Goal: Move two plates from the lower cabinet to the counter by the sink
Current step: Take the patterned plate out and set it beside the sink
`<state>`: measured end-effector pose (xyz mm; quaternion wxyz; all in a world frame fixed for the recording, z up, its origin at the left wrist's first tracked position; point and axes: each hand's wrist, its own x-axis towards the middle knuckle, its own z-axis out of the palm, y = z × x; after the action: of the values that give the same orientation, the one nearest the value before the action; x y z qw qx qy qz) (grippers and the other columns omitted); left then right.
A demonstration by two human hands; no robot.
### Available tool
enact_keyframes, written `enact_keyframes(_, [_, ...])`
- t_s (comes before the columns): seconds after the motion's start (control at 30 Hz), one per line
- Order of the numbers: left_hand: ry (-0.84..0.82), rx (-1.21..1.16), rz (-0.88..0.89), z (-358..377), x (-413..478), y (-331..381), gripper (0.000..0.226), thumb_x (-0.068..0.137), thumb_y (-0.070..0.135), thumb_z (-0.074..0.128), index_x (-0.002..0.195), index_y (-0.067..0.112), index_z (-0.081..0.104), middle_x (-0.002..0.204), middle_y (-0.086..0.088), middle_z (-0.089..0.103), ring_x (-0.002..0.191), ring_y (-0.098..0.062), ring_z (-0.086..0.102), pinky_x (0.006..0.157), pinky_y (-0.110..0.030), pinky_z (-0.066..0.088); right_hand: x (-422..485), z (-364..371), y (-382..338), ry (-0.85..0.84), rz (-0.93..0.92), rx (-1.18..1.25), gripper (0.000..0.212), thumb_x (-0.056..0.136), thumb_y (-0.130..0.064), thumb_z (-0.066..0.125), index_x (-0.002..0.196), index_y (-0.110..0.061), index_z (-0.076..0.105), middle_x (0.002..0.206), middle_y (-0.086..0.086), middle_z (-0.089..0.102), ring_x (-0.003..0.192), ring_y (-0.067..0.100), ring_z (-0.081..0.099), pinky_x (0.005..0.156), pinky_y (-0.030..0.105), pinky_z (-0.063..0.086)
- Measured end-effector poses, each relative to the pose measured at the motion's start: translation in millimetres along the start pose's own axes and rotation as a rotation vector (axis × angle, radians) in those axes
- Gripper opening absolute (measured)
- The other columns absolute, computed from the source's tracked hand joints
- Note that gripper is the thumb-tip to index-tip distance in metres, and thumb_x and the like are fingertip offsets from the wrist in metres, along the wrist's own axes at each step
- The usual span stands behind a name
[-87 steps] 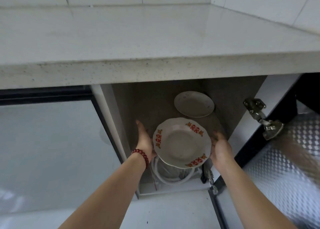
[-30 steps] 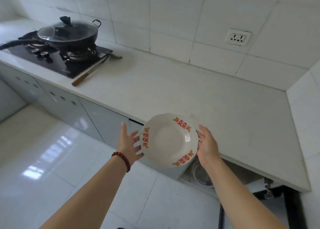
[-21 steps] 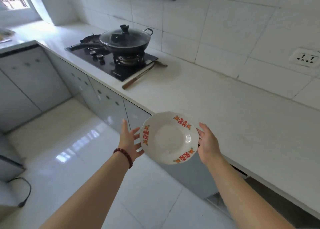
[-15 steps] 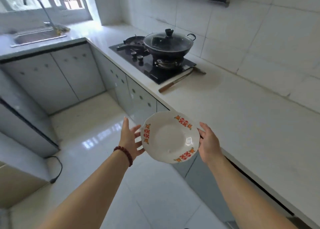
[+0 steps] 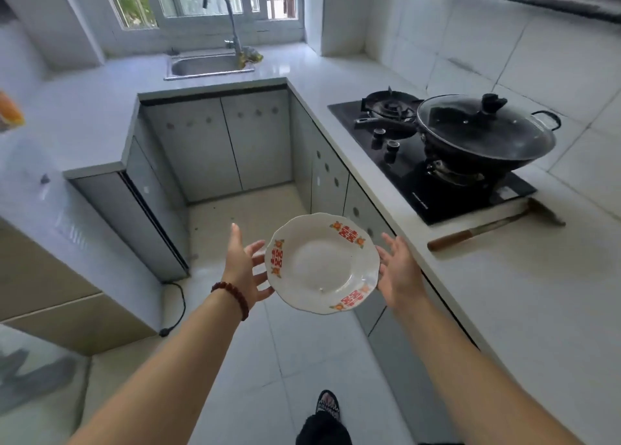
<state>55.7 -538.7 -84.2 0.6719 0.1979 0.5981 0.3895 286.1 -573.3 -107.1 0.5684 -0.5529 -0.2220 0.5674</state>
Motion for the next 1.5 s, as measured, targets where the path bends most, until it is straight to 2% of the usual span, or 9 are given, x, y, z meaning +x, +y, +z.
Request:
enact_keyframes(0.27, [0.097, -0.085, 0.008, 15, 99, 85, 0.083, 0.076, 0.079, 0.021, 0.119, 0.016, 0.055, 0.117, -0.006, 0.057, 0.100, -0.028, 0.056, 0.069, -0.042, 0.047, 137, 70, -40, -0.065, 0.008, -0.078, 0.051, 0.098, -0.043, 0.029, 0.144, -0.021, 0.034, 0.148, 0.009, 0.040, 0.126, 0.021, 0.045, 0.104, 0.041, 0.038])
enact_keyframes(0.4, [0.125, -0.123, -0.010, 6, 143, 121, 0.084, 0.075, 0.080, 0.023, 0.113, 0.015, 0.059, 0.116, -0.005, 0.058, 0.101, -0.029, 0.056, 0.076, -0.045, 0.049, 193, 111, -47, -0.095, 0.042, -0.079, 0.049, 0.099, -0.040, 0.030, 0.143, -0.021, 0.035, 0.147, 0.010, 0.040, 0.121, 0.020, 0.047, 0.093, 0.036, 0.042])
enact_keyframes(0.6, [0.144, -0.173, -0.016, -18, 224, 185, 0.084, 0.074, 0.081, 0.023, 0.113, 0.016, 0.060, 0.114, -0.003, 0.059, 0.106, -0.030, 0.055, 0.083, -0.050, 0.048, 279, 187, -53, -0.129, 0.058, -0.124, 0.050, 0.099, -0.042, 0.029, 0.144, -0.021, 0.034, 0.146, 0.011, 0.041, 0.126, 0.023, 0.046, 0.096, 0.038, 0.042])
enact_keyframes(0.8, [0.112, -0.165, -0.024, -51, 318, 286, 0.086, 0.073, 0.081, 0.022, 0.112, 0.016, 0.060, 0.116, -0.003, 0.060, 0.107, -0.029, 0.055, 0.084, -0.050, 0.046, 377, 289, -69, -0.165, 0.041, -0.137, 0.052, 0.099, -0.042, 0.030, 0.146, -0.019, 0.031, 0.140, 0.008, 0.046, 0.101, 0.014, 0.054, 0.078, 0.031, 0.046])
enact_keyframes(0.93, [0.105, -0.131, 0.013, -75, 368, 353, 0.083, 0.071, 0.082, 0.024, 0.101, 0.016, 0.064, 0.117, -0.006, 0.060, 0.111, -0.031, 0.053, 0.088, -0.053, 0.047, 433, 352, -77, -0.172, 0.025, -0.152, 0.053, 0.098, -0.043, 0.030, 0.146, -0.020, 0.031, 0.143, 0.008, 0.045, 0.115, 0.019, 0.049, 0.091, 0.038, 0.042])
enact_keyframes(1.0, [0.126, -0.117, 0.007, -87, 390, 381, 0.081, 0.072, 0.082, 0.024, 0.108, 0.019, 0.061, 0.123, -0.007, 0.055, 0.118, -0.035, 0.048, 0.094, -0.058, 0.043, 457, 383, -80, -0.181, 0.036, -0.149, 0.053, 0.098, -0.043, 0.030, 0.146, -0.020, 0.031, 0.144, 0.009, 0.044, 0.120, 0.022, 0.048, 0.096, 0.041, 0.041])
enact_keyframes(1.13, [0.159, -0.134, 0.031, -106, 432, 427, 0.080, 0.072, 0.082, 0.025, 0.125, 0.028, 0.052, 0.117, -0.006, 0.055, 0.110, -0.035, 0.052, 0.070, -0.049, 0.051, 505, 437, -82, -0.199, 0.074, -0.119, 0.053, 0.098, -0.045, 0.030, 0.144, -0.021, 0.034, 0.135, 0.004, 0.047, 0.103, 0.014, 0.055, 0.087, 0.038, 0.043])
enact_keyframes(1.27, [0.175, -0.177, 0.030, -119, 488, 475, 0.082, 0.072, 0.082, 0.026, 0.124, 0.026, 0.054, 0.116, -0.006, 0.056, 0.107, -0.034, 0.054, 0.062, -0.046, 0.051, 566, 491, -87, -0.216, 0.103, -0.102, 0.051, 0.097, -0.045, 0.032, 0.142, -0.021, 0.037, 0.128, 0.003, 0.049, 0.096, 0.009, 0.056, 0.085, 0.037, 0.044])
enact_keyframes(1.5, [0.189, -0.259, 0.061, -127, 595, 572, 0.082, 0.074, 0.080, 0.025, 0.127, 0.024, 0.052, 0.130, -0.008, 0.051, 0.102, -0.033, 0.055, 0.062, -0.045, 0.050, 693, 589, -113, -0.229, 0.113, -0.146, 0.050, 0.097, -0.047, 0.030, 0.142, -0.025, 0.037, 0.145, 0.007, 0.043, 0.130, 0.028, 0.043, 0.109, 0.054, 0.031])
